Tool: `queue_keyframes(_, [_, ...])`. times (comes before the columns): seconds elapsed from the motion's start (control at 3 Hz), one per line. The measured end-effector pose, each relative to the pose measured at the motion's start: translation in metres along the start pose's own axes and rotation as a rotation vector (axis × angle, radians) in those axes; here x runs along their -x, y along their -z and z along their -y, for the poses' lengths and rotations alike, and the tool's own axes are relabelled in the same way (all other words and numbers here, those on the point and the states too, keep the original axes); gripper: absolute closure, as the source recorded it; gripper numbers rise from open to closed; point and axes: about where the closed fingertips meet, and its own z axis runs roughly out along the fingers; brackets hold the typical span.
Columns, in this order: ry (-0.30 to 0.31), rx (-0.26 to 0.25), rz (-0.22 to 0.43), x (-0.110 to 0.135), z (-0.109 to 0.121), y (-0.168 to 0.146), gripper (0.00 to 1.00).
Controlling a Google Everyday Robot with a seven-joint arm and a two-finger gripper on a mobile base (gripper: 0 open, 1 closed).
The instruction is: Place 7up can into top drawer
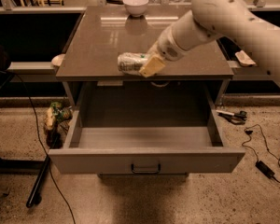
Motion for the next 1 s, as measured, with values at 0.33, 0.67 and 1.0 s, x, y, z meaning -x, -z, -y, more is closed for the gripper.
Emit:
queue_keyframes(0.33, [-0.02, 0.014, 0.049, -0.034, -0.032, 0.016, 1.0])
queue_keyframes(0.67, [-0.019, 0.015, 0.049, -0.033, -0.033, 0.016, 1.0])
queue_keyframes(1.0, [-0.022, 0.051, 0.062, -0.043, -0.055, -0.001, 1.0])
